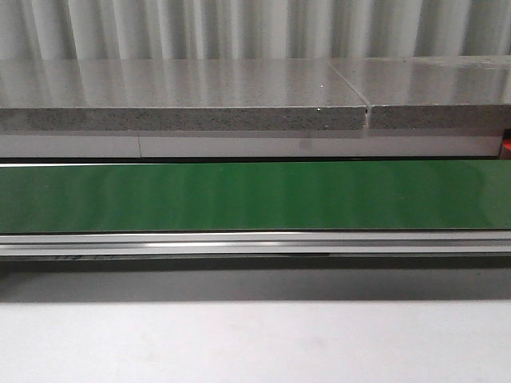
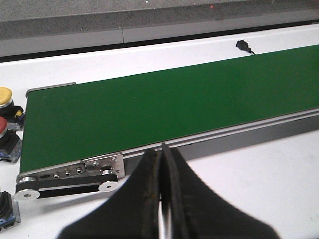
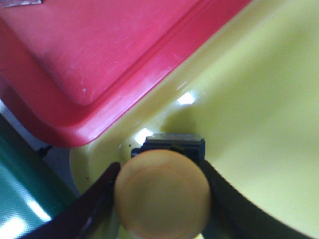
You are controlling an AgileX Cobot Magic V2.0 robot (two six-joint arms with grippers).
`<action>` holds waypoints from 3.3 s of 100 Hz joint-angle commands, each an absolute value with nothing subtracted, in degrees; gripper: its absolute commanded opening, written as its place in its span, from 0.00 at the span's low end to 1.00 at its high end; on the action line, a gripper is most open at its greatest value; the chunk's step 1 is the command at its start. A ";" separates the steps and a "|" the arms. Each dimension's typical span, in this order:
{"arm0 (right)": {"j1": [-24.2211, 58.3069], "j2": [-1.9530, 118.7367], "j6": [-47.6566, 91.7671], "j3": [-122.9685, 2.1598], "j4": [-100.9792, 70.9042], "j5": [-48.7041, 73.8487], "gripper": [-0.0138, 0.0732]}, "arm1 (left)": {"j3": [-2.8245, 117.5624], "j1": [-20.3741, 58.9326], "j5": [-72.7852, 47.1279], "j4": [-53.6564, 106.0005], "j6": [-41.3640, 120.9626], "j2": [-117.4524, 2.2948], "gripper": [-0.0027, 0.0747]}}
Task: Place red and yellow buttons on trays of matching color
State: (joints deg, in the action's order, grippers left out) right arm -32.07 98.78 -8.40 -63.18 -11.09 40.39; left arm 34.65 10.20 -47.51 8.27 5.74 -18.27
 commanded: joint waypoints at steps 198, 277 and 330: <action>11.31 48.31 -5.00 -50.08 2.42 40.64 0.08 | 36.15 10.69 -43.55 9.20 5.88 -18.86 0.01; 11.46 17.96 -5.00 -33.08 1.77 40.60 0.08 | 34.86 10.69 -40.23 8.09 5.88 -18.86 0.01; 11.46 17.96 -5.00 -33.08 1.69 41.09 0.08 | 40.80 10.69 -40.09 -13.33 -20.16 -31.56 0.01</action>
State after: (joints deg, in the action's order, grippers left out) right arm 11.55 17.40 -5.60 -31.88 1.59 44.86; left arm 37.35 10.20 -42.95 -7.82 -14.29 -27.99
